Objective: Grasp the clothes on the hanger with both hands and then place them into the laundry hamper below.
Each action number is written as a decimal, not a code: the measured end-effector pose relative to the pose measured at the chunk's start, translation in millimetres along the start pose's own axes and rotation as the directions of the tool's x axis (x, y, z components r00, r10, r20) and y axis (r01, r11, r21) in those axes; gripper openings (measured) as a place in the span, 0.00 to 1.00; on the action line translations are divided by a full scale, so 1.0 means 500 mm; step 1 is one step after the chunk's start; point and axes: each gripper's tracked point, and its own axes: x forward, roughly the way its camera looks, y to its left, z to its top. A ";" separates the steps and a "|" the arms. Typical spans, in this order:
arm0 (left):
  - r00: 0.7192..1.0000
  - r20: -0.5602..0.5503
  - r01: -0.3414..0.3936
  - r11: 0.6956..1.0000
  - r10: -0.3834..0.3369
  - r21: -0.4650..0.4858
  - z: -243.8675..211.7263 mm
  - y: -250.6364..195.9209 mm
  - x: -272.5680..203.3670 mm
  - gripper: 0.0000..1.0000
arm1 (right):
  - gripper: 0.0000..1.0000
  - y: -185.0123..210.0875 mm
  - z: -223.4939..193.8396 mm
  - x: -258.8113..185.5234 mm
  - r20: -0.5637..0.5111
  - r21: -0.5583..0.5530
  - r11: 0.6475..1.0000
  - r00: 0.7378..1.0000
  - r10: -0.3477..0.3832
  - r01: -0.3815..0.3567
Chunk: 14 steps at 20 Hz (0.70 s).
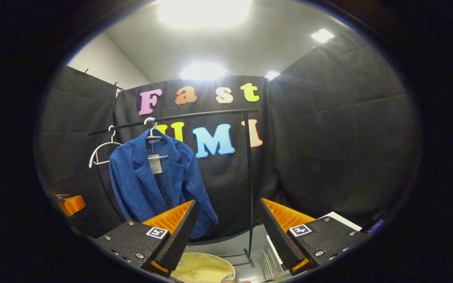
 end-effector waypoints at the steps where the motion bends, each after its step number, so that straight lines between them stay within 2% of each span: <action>1: 1.000 -0.003 -0.004 1.000 0.004 -0.008 -0.002 0.000 -0.003 0.99 | 0.96 0.013 0.003 0.010 -0.002 -0.007 1.000 1.000 0.017 -0.017; 3: 1.000 -0.010 -0.010 1.000 0.010 -0.012 -0.008 -0.003 0.004 0.99 | 0.95 0.029 0.009 0.028 -0.008 -0.019 0.999 0.999 0.041 -0.041; 4: 1.000 -0.016 -0.012 1.000 0.012 -0.009 -0.009 -0.007 0.013 0.93 | 0.95 0.037 0.014 0.041 -0.012 -0.019 0.998 0.998 0.055 -0.055; 6: 1.000 -0.018 -0.010 1.000 0.010 -0.008 0.004 -0.020 0.039 0.93 | 0.96 0.053 0.026 0.070 -0.014 -0.012 0.996 0.996 0.083 -0.084; 7: 1.000 -0.011 -0.005 1.000 0.005 -0.013 0.014 -0.032 0.056 0.99 | 0.95 0.060 0.035 0.090 -0.006 -0.012 0.995 0.995 0.096 -0.096; 8: 1.000 0.000 0.000 1.000 0.000 -0.020 0.029 -0.044 0.076 0.93 | 0.95 0.066 0.044 0.113 -0.001 -0.014 0.994 0.994 0.109 -0.109; 9: 1.000 0.012 -0.002 1.000 0.002 -0.024 0.046 -0.055 0.097 0.93 | 0.95 0.074 0.049 0.140 0.003 -0.013 0.992 0.992 0.124 -0.124; 11: 1.000 0.026 -0.009 1.000 0.010 -0.022 0.068 -0.079 0.145 0.93 | 0.95 0.092 0.052 0.196 -0.010 0.017 0.988 0.988 0.156 -0.156; 12: 0.999 0.029 -0.014 1.000 0.014 -0.019 0.082 -0.093 0.167 0.99 | 0.96 0.105 0.053 0.222 -0.021 0.040 0.983 0.983 0.180 -0.179; 13: 0.999 0.036 -0.013 1.000 0.014 -0.017 0.090 -0.108 0.189 0.93 | 0.96 0.122 0.056 0.251 -0.028 0.061 0.977 0.978 0.206 -0.204; 14: 0.999 0.041 -0.016 1.000 0.016 -0.018 0.104 -0.123 0.212 0.93 | 0.96 0.134 0.061 0.279 -0.032 0.075 0.972 0.973 0.227 -0.225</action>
